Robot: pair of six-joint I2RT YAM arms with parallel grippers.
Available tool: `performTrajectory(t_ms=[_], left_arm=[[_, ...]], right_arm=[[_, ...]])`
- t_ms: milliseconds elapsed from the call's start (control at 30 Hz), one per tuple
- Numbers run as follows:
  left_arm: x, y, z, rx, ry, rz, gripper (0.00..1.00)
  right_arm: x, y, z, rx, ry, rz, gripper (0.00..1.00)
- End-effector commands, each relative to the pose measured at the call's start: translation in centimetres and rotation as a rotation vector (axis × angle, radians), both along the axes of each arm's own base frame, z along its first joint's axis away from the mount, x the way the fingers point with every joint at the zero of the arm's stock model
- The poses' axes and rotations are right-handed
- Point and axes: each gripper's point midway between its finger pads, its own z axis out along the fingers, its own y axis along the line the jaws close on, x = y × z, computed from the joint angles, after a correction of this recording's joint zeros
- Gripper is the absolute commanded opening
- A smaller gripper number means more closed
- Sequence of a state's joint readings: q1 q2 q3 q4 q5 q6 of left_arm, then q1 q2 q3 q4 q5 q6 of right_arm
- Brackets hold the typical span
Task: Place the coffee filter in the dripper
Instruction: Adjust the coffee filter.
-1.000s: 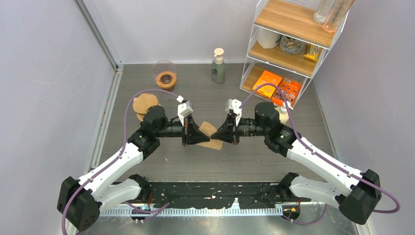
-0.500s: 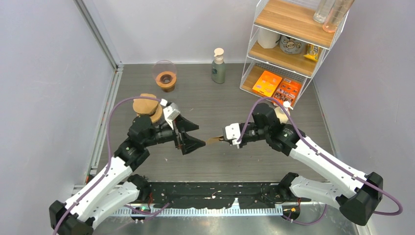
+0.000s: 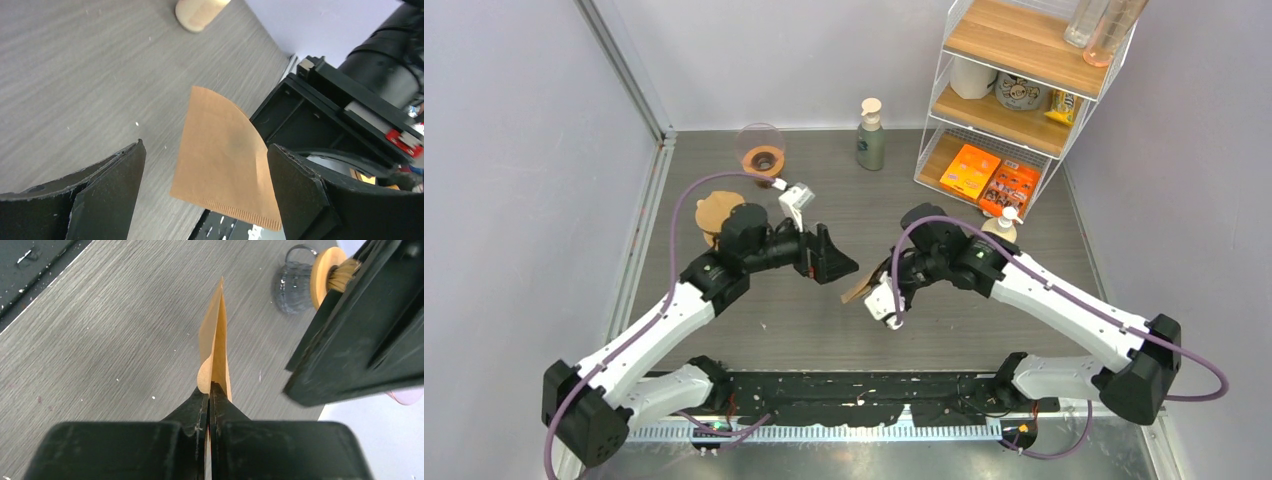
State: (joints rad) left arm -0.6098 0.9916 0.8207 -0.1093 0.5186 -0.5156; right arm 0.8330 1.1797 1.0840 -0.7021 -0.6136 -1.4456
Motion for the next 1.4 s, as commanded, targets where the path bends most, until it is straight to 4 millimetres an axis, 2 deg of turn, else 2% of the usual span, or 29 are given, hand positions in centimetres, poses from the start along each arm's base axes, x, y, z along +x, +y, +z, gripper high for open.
performTrajectory(t_ms=[0,400,533,833,1033,1167,1367], left_arm=[[-0.4,-1.6,0.8,0.011,0.0,-0.054,1.0],[-1.7,-2.3,-2.6,0.189,-0.044,-0.09,0.99],[-0.5,-1.5,-3.6,0.273,-0.038,0.013,0.97],[0.9,-1.0,-3.4,0.279,-0.018,0.116,0.94],[0.5,-1.2,-3.3,0.274,0.006,0.103,0.94],[0.1,-1.5,-2.1,0.232,0.017,0.086,0.95],[0.2,-2.3,-3.3,0.254,0.08,0.071,0.94]], right_arm=[[0.9,0.5,0.3,-0.061,-0.085,0.008,0.05],[1.4,0.9,0.3,-0.063,-0.102,-0.024,0.05],[1.2,0.8,0.4,-0.059,-0.101,-0.017,0.05],[0.5,0.4,0.0,-0.077,-0.096,0.017,0.05],[0.4,0.2,-0.6,-0.105,-0.087,0.018,0.05],[0.4,0.1,-1.1,-0.122,-0.074,0.012,0.05],[0.3,0.2,-1.0,-0.109,-0.075,0.015,0.05]])
